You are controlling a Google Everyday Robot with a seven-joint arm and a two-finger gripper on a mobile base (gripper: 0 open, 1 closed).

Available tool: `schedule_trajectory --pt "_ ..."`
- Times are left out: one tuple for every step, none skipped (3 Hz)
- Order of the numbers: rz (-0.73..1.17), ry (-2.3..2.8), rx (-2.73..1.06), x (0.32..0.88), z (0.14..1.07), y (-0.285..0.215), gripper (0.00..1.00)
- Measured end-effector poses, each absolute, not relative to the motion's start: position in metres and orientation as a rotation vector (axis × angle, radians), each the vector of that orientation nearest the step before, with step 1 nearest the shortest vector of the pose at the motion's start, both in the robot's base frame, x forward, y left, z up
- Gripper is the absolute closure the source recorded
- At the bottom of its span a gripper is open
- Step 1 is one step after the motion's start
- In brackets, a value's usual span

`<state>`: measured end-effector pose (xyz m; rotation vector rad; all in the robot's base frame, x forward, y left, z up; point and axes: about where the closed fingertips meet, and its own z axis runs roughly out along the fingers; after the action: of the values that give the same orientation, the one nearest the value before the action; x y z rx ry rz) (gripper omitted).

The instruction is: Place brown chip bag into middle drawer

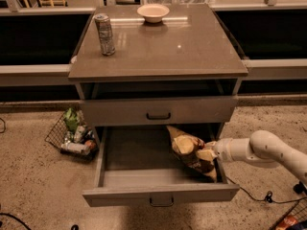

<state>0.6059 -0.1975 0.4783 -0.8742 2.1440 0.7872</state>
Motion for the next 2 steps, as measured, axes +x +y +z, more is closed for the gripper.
schedule_trajectory --pt "0.812 2.081 -0.869 0.602 0.498 -0.197 0.12" --pt "0.842 2.037 -0.872 0.598 0.512 -0.195 0.00"
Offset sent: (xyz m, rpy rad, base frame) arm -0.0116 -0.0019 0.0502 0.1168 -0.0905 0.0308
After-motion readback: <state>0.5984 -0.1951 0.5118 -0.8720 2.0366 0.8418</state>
